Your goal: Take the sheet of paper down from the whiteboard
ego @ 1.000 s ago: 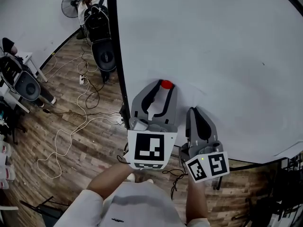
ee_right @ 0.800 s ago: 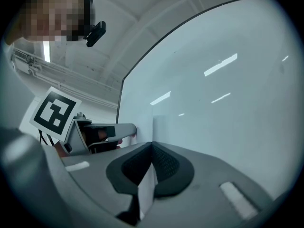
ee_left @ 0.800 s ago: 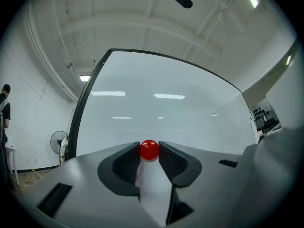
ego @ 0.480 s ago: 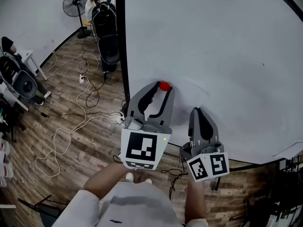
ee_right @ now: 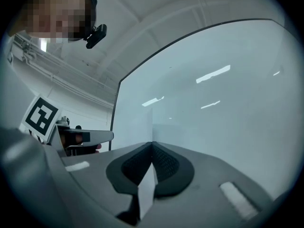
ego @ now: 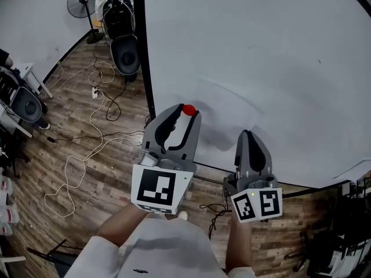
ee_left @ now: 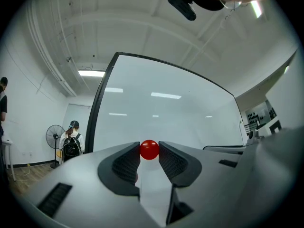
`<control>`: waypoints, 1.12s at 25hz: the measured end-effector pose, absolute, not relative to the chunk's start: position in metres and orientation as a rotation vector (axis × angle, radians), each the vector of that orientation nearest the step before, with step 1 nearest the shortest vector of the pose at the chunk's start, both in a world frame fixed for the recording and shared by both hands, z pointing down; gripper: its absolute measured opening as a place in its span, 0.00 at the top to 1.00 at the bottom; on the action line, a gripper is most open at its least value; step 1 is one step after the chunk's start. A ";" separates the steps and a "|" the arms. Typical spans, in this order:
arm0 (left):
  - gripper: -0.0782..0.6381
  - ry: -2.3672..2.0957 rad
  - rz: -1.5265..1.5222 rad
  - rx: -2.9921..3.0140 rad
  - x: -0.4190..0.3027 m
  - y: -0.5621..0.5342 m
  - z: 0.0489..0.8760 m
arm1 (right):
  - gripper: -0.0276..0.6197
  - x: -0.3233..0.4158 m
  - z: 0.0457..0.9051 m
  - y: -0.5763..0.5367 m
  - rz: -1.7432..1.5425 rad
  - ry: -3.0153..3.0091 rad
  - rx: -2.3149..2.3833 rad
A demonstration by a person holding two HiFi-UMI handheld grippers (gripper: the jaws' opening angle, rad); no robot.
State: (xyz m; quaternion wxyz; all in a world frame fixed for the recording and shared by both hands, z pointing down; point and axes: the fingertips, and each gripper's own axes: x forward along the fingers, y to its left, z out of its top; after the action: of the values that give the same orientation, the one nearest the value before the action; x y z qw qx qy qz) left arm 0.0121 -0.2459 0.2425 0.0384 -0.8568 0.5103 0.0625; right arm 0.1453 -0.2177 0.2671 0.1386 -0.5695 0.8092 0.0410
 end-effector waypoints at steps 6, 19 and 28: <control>0.72 1.545 0.146 -2.675 0.012 -0.245 0.265 | 0.94 0.169 0.274 -0.212 0.115 2.292 -1.742; 0.72 1.520 0.116 -2.771 0.002 -0.228 0.311 | 0.94 0.215 0.301 -0.159 0.143 2.171 -1.980; 0.72 1.464 0.087 -2.828 -0.001 -0.215 0.332 | 0.94 0.219 0.322 -0.130 0.180 2.093 -2.082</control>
State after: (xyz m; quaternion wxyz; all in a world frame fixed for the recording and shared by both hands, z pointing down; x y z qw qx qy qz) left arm -0.0010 -0.2151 0.3317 -0.0220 -0.8875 0.4594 0.0273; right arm 0.2193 -0.1297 0.3216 0.0919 -0.7009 0.7047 0.0605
